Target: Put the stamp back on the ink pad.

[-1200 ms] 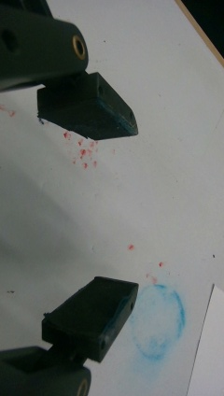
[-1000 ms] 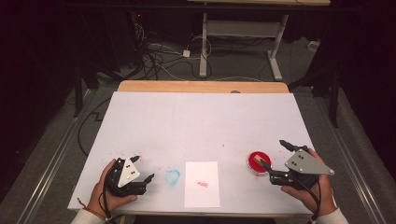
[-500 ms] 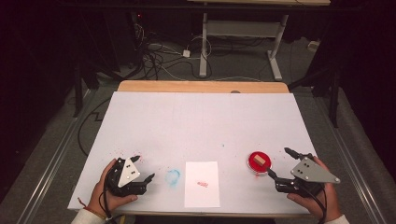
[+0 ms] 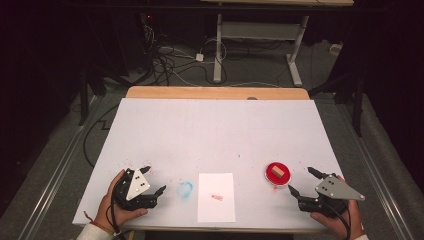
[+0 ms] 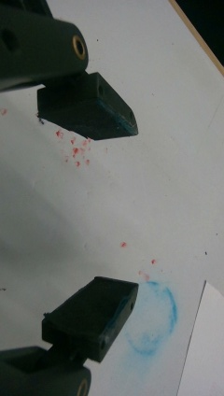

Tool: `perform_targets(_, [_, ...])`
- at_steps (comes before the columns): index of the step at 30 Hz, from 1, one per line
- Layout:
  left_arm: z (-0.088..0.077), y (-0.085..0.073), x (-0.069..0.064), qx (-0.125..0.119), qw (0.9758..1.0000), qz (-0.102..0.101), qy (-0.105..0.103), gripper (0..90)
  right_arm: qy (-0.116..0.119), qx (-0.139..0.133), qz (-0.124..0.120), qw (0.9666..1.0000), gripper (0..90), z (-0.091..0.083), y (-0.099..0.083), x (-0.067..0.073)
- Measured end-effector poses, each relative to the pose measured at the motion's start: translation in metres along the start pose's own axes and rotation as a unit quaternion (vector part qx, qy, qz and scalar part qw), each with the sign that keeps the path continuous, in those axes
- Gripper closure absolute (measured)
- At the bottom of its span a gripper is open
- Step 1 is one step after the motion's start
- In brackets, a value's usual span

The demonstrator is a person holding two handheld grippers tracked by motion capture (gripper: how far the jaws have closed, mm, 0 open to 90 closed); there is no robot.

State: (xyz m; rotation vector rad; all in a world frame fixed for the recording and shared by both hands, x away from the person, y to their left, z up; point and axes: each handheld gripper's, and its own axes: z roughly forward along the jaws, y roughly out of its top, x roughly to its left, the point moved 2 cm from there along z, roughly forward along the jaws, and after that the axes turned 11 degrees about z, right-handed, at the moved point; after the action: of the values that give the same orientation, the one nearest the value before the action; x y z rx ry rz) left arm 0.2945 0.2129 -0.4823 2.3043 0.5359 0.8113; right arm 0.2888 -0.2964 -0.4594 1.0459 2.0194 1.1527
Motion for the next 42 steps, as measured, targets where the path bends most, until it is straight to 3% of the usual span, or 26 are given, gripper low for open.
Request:
perform_targets(4, [-0.002, -0.002, -0.001, 0.001, 1.0000, -0.002, 0.002, 21.0, 0.007, 0.013, 0.004, 0.9999, 17.2, 0.002, -0.006, 0.002])
perform_targets(15, [-0.008, -0.004, -0.004, 0.000, 1.0000, 0.000, 0.008, 21.0, 0.006, 0.002, -0.013, 0.9999, 16.8, -0.001, -0.004, 0.008])
perform_targets(42, [-0.005, -0.003, -0.004, 0.006, 1.0000, 0.002, 0.006, 21.0, 0.010, -0.011, -0.019, 0.9997, 16.7, -0.004, 0.000, 0.010])
